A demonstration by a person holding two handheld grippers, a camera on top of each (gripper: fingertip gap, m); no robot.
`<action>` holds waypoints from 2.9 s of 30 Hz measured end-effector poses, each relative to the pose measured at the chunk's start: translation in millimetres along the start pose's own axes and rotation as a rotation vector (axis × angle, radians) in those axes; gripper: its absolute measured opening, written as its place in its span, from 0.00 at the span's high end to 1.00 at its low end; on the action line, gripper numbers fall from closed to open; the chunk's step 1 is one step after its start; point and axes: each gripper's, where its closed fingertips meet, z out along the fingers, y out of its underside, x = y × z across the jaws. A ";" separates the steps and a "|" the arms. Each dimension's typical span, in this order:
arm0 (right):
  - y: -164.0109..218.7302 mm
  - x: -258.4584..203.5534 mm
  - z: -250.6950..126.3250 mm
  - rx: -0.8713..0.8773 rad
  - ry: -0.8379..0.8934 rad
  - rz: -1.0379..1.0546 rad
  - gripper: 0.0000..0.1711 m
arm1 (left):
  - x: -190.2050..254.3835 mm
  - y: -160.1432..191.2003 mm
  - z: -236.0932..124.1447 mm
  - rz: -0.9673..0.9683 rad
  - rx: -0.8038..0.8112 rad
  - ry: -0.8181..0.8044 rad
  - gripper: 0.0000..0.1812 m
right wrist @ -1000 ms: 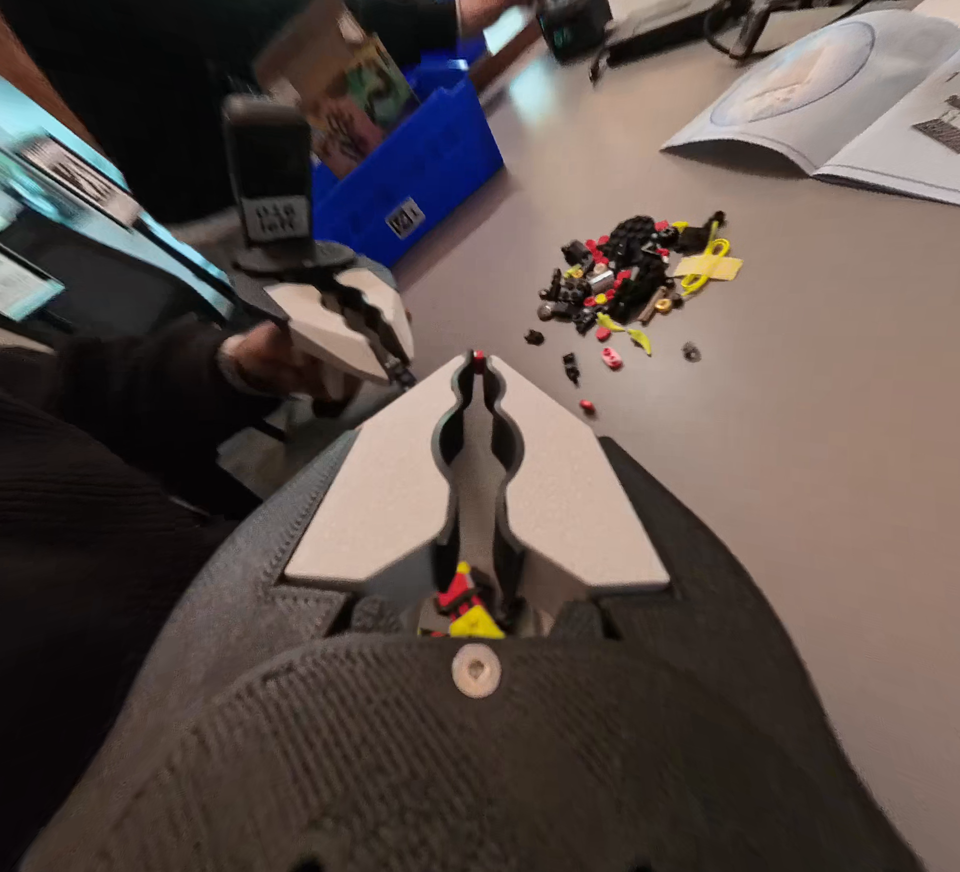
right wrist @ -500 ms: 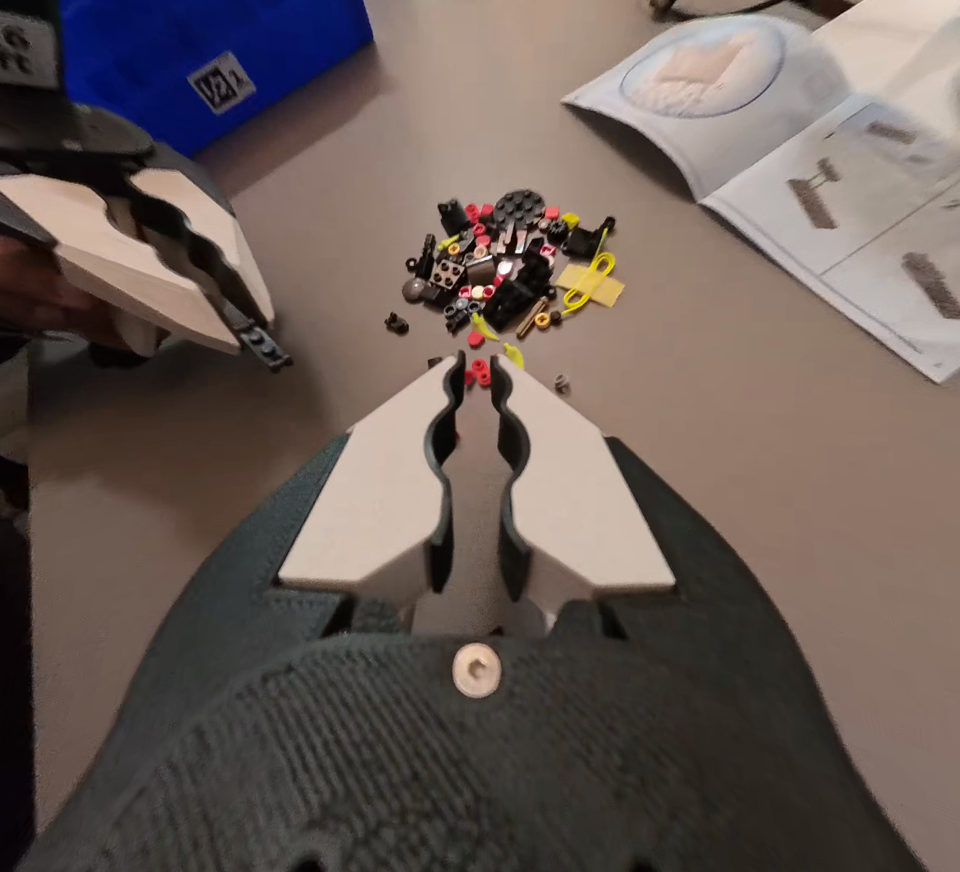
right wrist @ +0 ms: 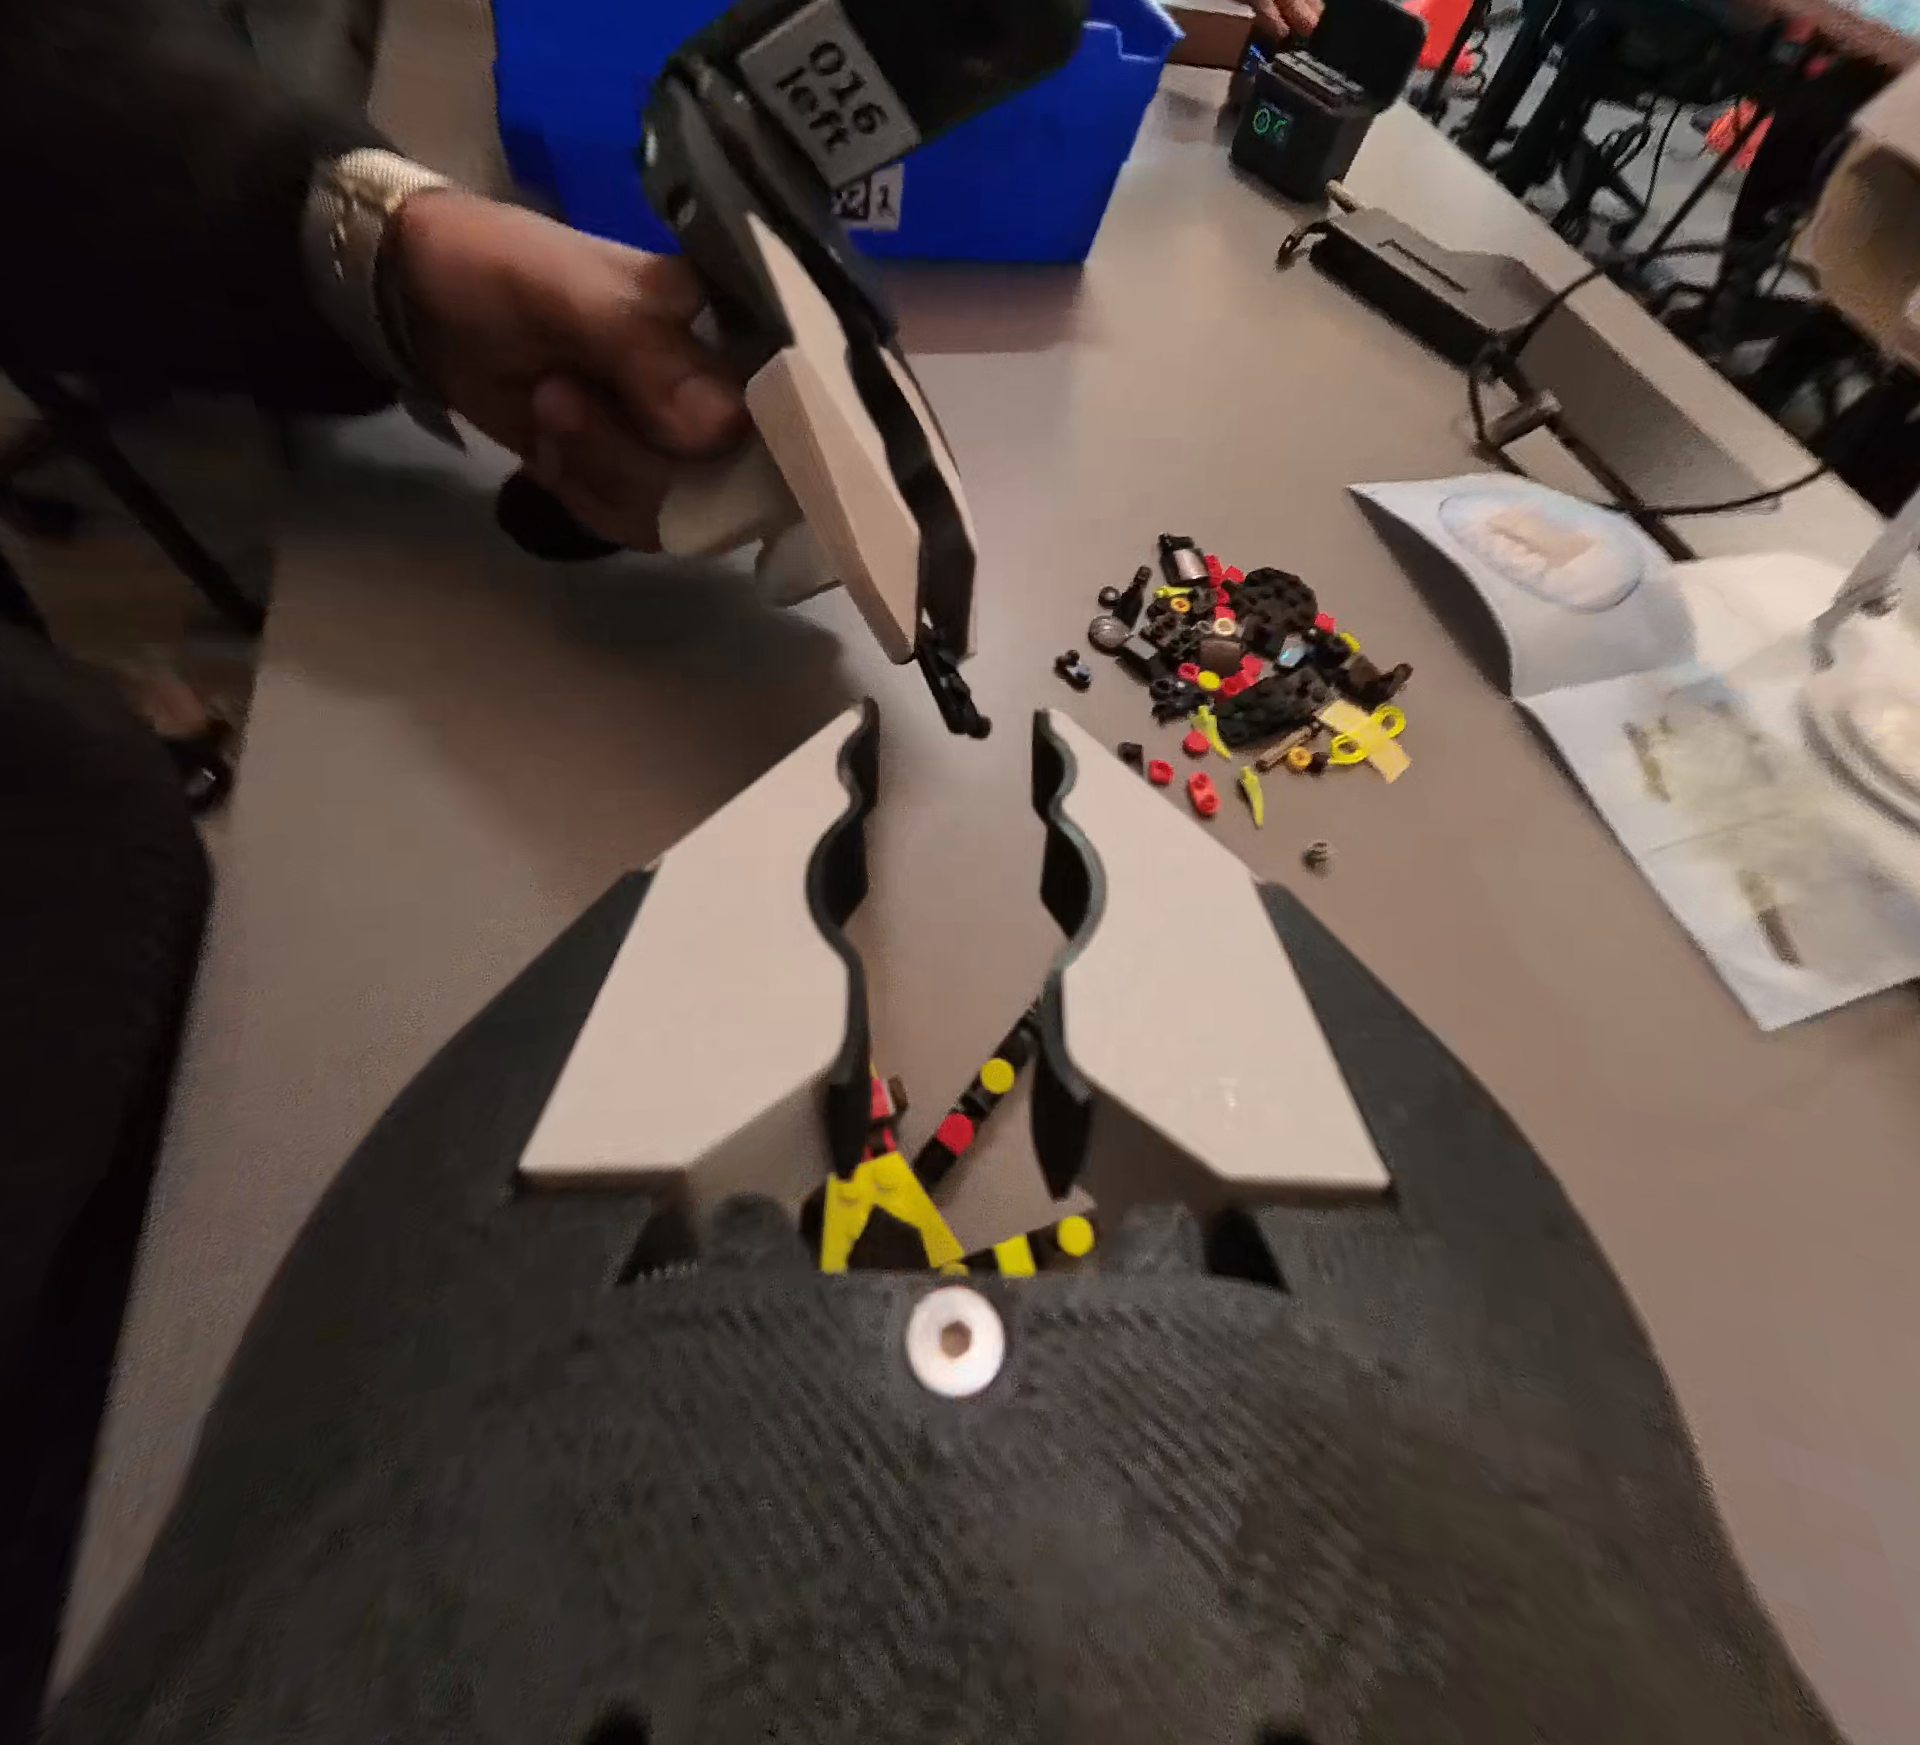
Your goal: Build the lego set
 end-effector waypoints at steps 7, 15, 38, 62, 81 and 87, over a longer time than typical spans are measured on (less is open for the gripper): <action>-0.7 -3.9 -0.4 0.022 -0.003 -0.109 0.94 | 5.0 5.2 2.9 -0.050 -0.025 0.056 0.96; 7.3 17.6 -6.1 -0.010 0.063 0.028 0.91 | -45.0 -5.8 -15.8 0.105 -0.010 -0.246 0.96; 41.4 13.4 -106.7 0.062 0.252 0.393 0.87 | -107.0 -32.8 -1.3 0.358 -0.165 -0.652 0.78; 70.3 6.9 -85.8 -0.069 0.170 0.413 0.87 | -28.3 28.1 54.3 0.485 -0.322 -0.217 0.76; 94.6 -20.0 -37.2 -0.325 0.003 0.167 0.80 | -34.9 84.3 79.6 0.570 -0.601 -0.287 0.74; 101.5 -21.2 -32.1 -0.376 -0.042 0.095 0.80 | -34.8 84.2 80.4 0.560 -0.601 -0.281 0.76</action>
